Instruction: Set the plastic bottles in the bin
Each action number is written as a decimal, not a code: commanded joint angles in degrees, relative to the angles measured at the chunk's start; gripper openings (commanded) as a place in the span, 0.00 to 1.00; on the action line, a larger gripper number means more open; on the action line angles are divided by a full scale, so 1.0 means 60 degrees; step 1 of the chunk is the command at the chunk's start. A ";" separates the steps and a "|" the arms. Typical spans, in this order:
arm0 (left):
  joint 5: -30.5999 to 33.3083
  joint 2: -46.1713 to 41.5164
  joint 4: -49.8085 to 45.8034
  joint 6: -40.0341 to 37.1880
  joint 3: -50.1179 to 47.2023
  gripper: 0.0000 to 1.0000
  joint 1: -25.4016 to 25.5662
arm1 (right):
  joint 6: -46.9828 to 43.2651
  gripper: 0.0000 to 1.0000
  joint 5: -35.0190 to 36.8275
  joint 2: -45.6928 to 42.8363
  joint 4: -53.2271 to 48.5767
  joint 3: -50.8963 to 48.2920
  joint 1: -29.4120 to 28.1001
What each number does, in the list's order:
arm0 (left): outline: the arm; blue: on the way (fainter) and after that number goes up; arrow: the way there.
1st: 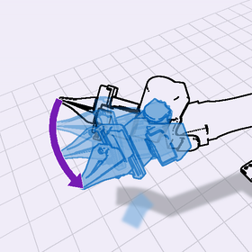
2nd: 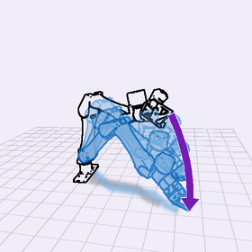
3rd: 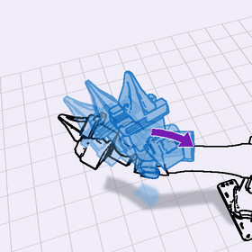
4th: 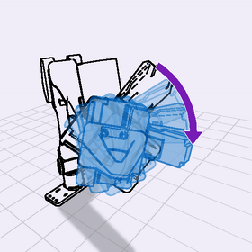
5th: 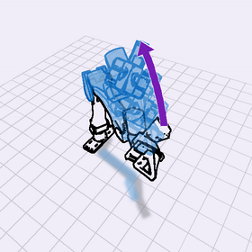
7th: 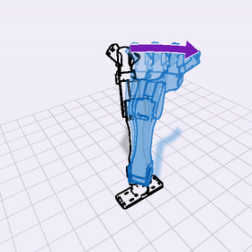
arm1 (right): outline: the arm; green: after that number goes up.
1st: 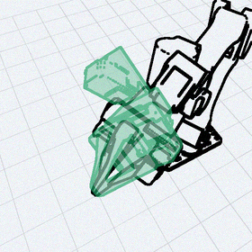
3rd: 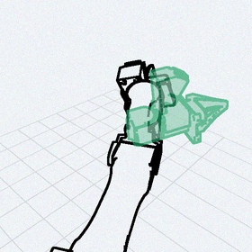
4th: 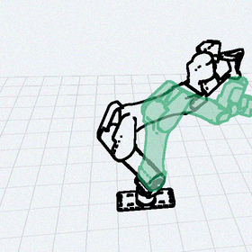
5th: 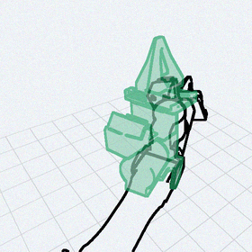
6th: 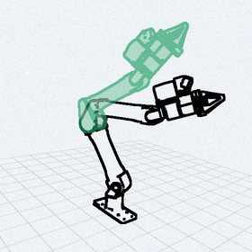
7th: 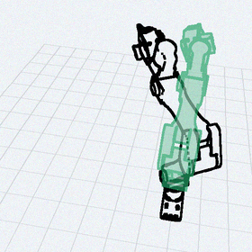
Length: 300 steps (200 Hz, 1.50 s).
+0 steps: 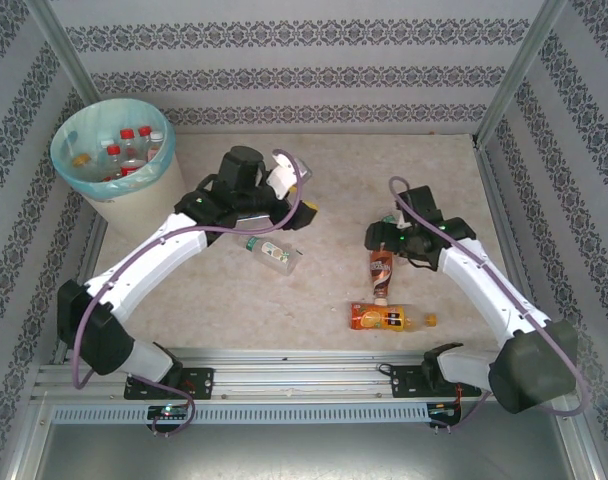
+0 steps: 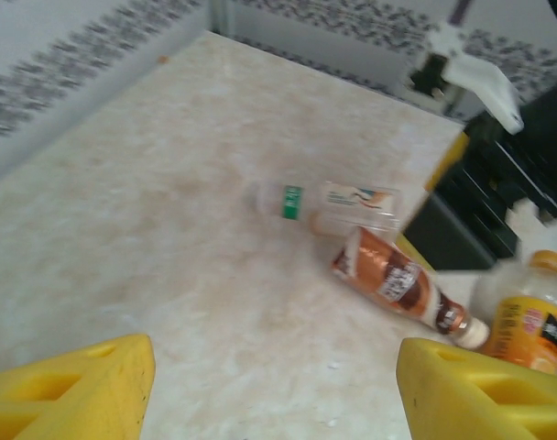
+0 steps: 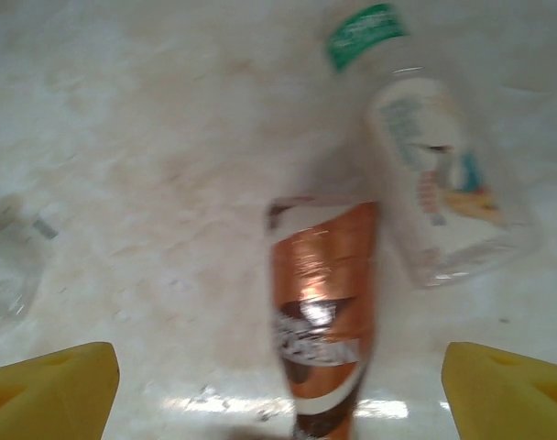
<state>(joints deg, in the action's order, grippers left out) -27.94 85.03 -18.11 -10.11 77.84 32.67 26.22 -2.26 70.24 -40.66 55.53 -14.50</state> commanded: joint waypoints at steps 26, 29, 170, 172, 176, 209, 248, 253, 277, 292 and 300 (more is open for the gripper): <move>-0.1222 0.0662 0.1943 0.1304 -0.0287 0.70 0.0181 | -0.0998 0.84 0.0766 0.1014 0.0262 0.0284 0.1542; -0.1168 0.0657 0.1994 0.1341 -0.0323 0.70 0.0181 | -0.1061 0.83 0.0720 0.1134 0.0197 0.0368 0.1615; -0.0741 0.0575 0.2112 0.1345 -0.1004 0.71 0.0181 | -0.1572 0.86 0.0200 0.2352 0.0449 0.0372 0.1685; -0.0721 0.0567 0.2088 0.1329 -0.1006 0.71 0.0181 | -0.1605 0.86 0.0227 0.2410 0.0449 0.0399 0.1685; -0.0691 0.0542 0.2058 0.1303 -0.1020 0.71 0.0181 | -0.1646 0.86 0.0256 0.2524 0.0449 0.0463 0.1686; -0.0543 0.0428 0.1927 0.1187 -0.1035 0.71 0.0188 | -0.1917 0.86 0.0446 0.3458 0.0416 0.0915 0.1677; -0.0555 0.0446 0.1908 0.1262 -0.1005 0.71 0.0181 | -0.2135 0.83 0.0408 0.4338 0.0371 0.1289 0.1670; -0.0548 0.0472 0.1900 0.1264 -0.0991 0.71 0.0181 | -0.2146 0.81 0.0381 0.4409 0.0376 0.1314 0.1670; -0.0454 0.0504 0.1818 0.1298 -0.0931 0.72 0.0177 | -0.2270 0.71 0.0262 0.4538 0.0357 0.1424 0.1670; -0.0371 0.0476 0.1780 0.1346 -0.0868 0.72 0.0181 | -0.2363 0.66 0.0250 0.4460 0.0304 0.1453 0.1670; -0.0332 0.0448 0.1778 0.1348 -0.0845 0.72 0.0181 | -0.2453 0.63 0.0244 0.4374 0.0292 0.1453 0.1670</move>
<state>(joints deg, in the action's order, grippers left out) -30.96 89.10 -7.90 -2.09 71.59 33.06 13.13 -0.47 97.06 -37.95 62.63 -4.01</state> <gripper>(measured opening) 0.721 0.669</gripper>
